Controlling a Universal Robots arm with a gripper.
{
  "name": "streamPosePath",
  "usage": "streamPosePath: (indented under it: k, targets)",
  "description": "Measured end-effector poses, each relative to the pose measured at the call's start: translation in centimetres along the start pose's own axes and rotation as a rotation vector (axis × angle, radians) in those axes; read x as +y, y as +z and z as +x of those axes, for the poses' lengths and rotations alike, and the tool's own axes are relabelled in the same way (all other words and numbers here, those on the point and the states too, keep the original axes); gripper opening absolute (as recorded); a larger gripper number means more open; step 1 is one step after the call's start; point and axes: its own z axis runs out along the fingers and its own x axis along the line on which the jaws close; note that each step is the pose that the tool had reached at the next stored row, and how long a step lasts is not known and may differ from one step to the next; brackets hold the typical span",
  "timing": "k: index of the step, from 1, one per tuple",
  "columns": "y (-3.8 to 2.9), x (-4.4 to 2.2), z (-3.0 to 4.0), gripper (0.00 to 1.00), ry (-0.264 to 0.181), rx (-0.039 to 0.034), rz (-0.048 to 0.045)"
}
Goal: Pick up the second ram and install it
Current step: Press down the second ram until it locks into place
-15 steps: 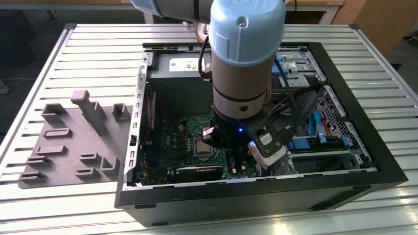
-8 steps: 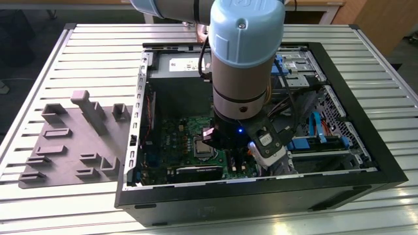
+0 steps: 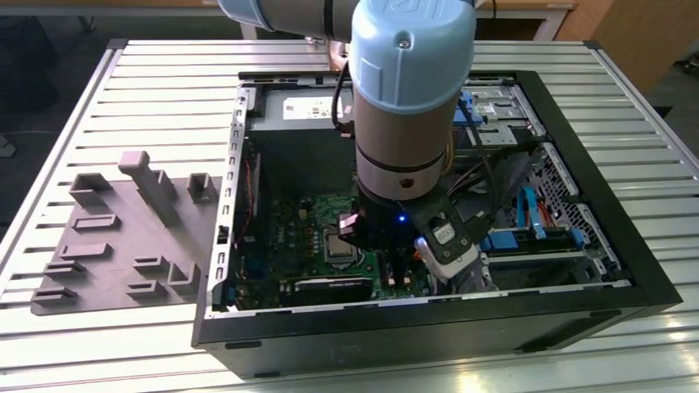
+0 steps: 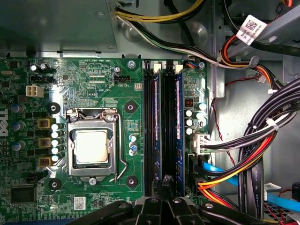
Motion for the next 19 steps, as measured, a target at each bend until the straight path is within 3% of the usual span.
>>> streamPosePath:
  k: [4, 15, 19]
  targets:
    - [-0.33, 0.03, -0.04, 0.11, 0.0, -0.0005, -0.0017]
    - [-2.03, 0.11, -0.19, 0.11, 0.0, -0.0001, -0.0002]
    - [-2.2, 0.14, -0.2, 0.11, 0.0, -0.0002, -0.0004]
